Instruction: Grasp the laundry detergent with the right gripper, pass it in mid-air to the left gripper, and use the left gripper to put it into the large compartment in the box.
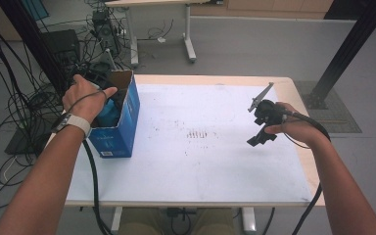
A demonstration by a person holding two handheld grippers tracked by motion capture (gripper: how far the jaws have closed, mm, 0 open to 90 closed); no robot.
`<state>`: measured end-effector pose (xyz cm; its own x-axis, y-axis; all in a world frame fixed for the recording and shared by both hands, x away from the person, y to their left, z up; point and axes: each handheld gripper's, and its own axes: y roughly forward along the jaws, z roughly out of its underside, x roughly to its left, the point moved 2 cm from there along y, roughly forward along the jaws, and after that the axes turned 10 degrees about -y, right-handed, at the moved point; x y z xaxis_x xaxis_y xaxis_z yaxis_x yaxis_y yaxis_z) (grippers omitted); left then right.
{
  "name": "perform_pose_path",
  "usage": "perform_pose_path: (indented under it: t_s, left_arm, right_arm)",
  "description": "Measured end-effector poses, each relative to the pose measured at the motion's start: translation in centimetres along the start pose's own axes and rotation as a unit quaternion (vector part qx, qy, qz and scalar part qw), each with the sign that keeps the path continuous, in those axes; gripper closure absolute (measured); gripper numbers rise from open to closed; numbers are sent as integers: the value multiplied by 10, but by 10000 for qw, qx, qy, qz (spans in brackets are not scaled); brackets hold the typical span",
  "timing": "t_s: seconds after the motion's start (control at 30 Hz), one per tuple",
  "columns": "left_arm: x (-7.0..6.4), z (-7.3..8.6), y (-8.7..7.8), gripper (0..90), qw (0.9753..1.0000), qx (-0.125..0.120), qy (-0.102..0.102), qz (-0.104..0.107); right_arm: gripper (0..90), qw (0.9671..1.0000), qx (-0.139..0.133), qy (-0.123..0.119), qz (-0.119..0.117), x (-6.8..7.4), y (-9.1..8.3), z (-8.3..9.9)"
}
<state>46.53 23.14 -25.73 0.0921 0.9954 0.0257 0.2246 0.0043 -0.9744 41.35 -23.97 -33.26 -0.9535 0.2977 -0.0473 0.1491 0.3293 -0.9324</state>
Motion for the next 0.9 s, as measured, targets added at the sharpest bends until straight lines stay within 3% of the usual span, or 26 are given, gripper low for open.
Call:
perform_pose_path:
  t_s: [0.3,0.5,0.77,0.9]
  left_arm:
    - [-2,-1,-27,159,9995,-236,137,151]
    - [-13,-2,-49,148,9982,-386,418,170]
    - [-33,-1,-78,120,9944,-489,891,301]
    - [-43,0,-88,114,9910,-475,1168,454]
  right_arm:
    - [85,10000,31,-13,44,1,-4,-2]
    - [85,10000,47,-21,61,2,-7,-3]
    - [85,9999,96,-21,117,2,-14,-4]
    - [85,9998,107,-16,146,2,-17,-4]
